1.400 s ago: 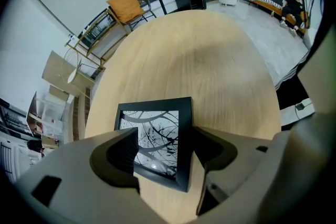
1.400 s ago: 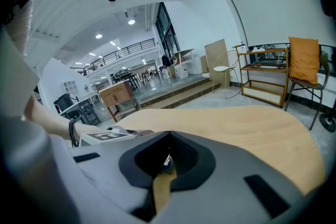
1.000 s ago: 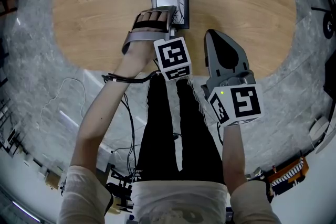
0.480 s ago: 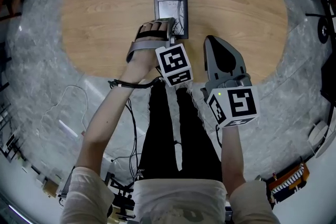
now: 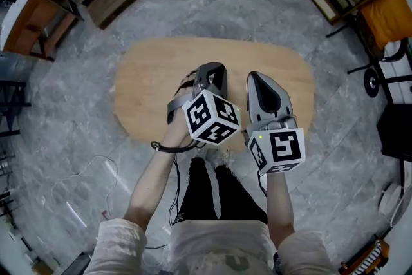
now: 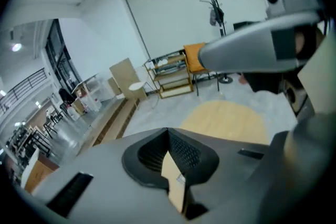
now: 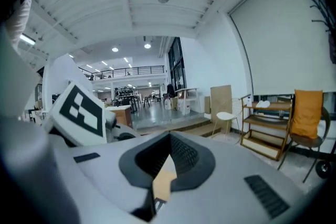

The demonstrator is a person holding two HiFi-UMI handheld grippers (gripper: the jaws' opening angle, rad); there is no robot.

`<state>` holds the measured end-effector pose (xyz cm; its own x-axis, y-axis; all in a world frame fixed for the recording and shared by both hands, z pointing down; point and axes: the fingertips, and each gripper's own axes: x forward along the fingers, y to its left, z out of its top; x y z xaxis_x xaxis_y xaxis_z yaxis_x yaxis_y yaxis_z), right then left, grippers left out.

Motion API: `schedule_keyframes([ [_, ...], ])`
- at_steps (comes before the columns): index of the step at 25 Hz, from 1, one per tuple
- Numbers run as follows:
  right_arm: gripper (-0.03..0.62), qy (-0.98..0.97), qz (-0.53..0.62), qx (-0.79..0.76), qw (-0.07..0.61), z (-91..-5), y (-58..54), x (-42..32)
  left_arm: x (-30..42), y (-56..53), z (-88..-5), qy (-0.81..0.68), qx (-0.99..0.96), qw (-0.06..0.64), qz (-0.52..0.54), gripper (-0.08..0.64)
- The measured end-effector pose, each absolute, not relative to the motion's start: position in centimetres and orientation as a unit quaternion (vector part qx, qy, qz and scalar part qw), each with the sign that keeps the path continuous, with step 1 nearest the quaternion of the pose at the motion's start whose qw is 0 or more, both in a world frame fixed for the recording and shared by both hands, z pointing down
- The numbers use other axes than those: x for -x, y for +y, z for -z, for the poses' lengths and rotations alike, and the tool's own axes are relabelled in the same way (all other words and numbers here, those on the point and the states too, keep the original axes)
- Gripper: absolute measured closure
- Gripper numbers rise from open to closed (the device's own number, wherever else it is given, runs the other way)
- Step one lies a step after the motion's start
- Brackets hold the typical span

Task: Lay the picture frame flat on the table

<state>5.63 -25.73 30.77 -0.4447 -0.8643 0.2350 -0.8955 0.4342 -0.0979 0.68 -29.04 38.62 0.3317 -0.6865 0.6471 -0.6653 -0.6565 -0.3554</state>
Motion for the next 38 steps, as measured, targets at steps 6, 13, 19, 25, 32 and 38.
schedule_keyframes([
  [6,0.586,-0.828,-0.026,-0.560,0.017,-14.8,-22.0,-6.9,1.9,-25.5,-17.0,0.534,0.830,-0.031,0.156,0.551],
  [13,0.586,-0.819,0.053,-0.571,-0.020,-5.0,-14.0,-7.9,3.3,-15.5,-2.4,0.592,0.804,-0.013,-0.057,0.551],
  [19,0.586,-0.832,0.069,-0.550,-0.031,-3.4,-8.0,-7.7,2.5,-8.6,-0.6,0.563,0.818,-0.041,-0.107,0.551],
  [25,0.586,-0.831,0.062,-0.553,-0.006,-5.3,-8.3,-7.9,1.5,-8.9,-3.9,0.587,0.806,-0.024,-0.064,0.551],
  [32,0.586,-0.837,0.044,-0.545,-0.012,-5.7,-7.9,-7.5,0.9,-8.7,-4.9,0.590,0.806,-0.017,-0.034,0.551],
  [38,0.586,-0.840,0.030,-0.542,-0.006,-7.0,-8.3,-6.7,2.5,-9.1,-6.7,0.608,0.794,-0.010,-0.001,0.551],
])
